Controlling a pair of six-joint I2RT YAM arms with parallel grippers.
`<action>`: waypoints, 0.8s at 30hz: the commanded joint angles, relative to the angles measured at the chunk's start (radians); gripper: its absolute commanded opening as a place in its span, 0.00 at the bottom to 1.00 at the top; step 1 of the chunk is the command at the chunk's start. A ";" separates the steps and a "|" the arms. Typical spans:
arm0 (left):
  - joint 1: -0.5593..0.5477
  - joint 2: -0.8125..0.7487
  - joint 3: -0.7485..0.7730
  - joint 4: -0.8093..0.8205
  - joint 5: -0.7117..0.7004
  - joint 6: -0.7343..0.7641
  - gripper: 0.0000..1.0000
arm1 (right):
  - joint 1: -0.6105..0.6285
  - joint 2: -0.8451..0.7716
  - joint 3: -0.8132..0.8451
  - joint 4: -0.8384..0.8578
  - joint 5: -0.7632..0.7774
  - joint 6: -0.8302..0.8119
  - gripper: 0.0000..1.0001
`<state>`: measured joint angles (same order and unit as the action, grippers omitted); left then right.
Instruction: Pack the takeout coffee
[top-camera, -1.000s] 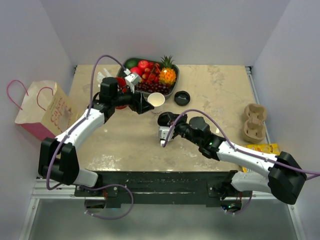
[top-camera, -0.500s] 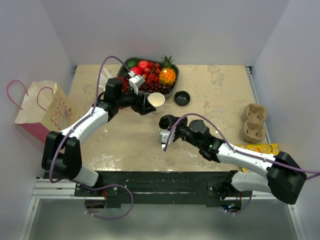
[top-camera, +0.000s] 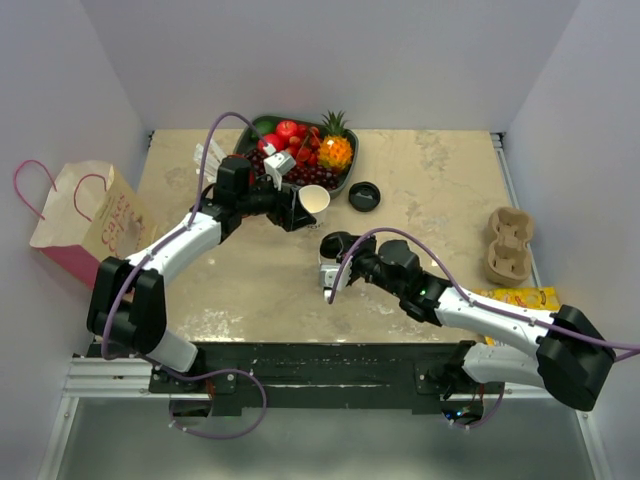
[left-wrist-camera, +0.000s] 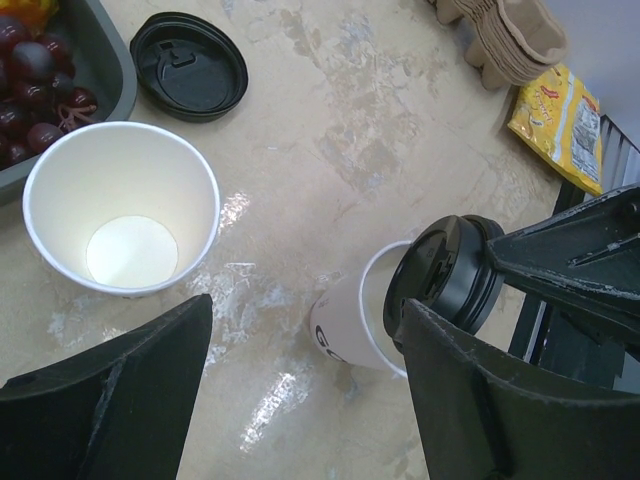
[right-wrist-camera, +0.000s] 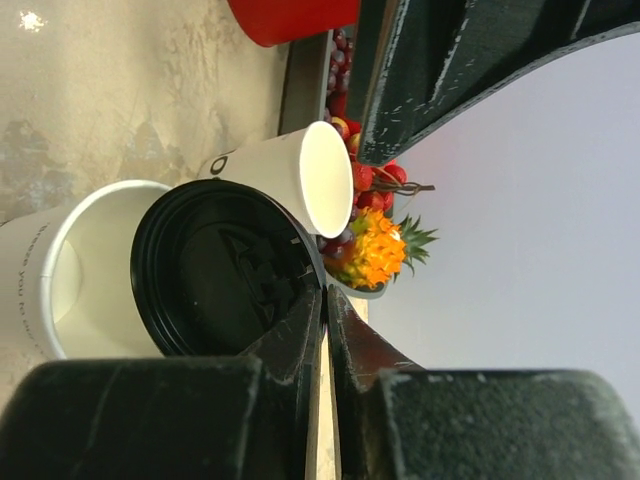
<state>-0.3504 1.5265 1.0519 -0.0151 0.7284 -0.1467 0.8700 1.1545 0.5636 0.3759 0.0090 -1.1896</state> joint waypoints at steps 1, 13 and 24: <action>-0.007 0.014 0.033 0.061 0.016 -0.002 0.80 | 0.004 -0.026 -0.001 -0.015 -0.029 0.001 0.08; -0.016 0.029 0.031 0.076 0.025 -0.010 0.80 | 0.003 -0.019 0.036 -0.087 -0.037 0.010 0.19; -0.024 0.001 0.049 0.032 0.022 0.021 0.80 | 0.004 -0.058 0.122 -0.210 -0.046 0.151 0.19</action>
<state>-0.3679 1.5574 1.0527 0.0120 0.7300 -0.1486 0.8700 1.1427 0.5941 0.2146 -0.0174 -1.1461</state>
